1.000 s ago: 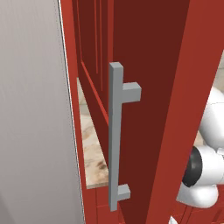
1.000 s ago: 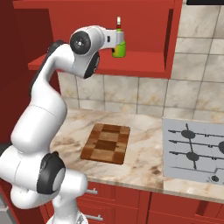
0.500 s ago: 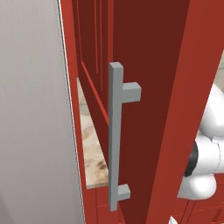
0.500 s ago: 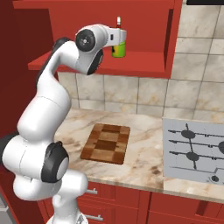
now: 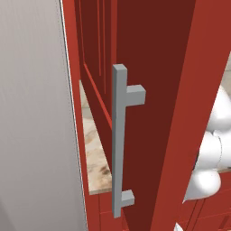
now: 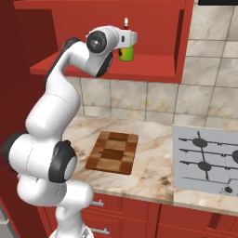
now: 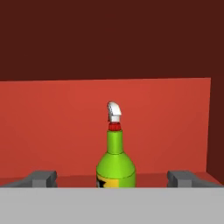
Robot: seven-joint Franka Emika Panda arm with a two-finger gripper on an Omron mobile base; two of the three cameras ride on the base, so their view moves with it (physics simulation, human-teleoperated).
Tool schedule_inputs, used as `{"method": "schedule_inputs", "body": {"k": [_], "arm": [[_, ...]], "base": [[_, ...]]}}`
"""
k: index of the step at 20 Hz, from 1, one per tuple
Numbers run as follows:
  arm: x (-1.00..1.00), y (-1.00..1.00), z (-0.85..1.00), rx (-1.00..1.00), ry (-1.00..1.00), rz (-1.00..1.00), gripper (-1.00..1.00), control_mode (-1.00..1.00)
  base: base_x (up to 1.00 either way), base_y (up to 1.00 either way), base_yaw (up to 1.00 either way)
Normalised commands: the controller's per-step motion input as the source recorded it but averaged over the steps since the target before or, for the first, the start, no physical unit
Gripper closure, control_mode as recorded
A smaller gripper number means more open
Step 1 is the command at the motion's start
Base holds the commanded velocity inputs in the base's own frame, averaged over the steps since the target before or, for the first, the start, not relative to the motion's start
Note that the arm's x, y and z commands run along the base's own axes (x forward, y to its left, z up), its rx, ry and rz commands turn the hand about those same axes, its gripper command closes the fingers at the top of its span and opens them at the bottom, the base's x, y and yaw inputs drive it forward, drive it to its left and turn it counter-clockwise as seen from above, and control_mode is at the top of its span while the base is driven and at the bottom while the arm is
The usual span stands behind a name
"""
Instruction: Grab the spray bottle from the cabinet, then place it next to the cutting board for sanitizing. Then grab the dish brush from the countertop next to the sink and place it next to the cutting board.
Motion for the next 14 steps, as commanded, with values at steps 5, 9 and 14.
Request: {"method": "schedule_inputs", "body": {"k": [5,9,14], "arm": [[0.31,0.0,-0.16,0.0,0.0,0.0,-1.0,-1.0],[0.29,0.0,-0.03,0.0,0.0,0.0,-1.0,-1.0],[0.28,0.0,0.0,0.0,0.0,0.0,-1.0,-1.0]], "base": [[0.0,0.0,0.0],[0.0,0.0,0.0],[0.0,0.0,0.0]]}}
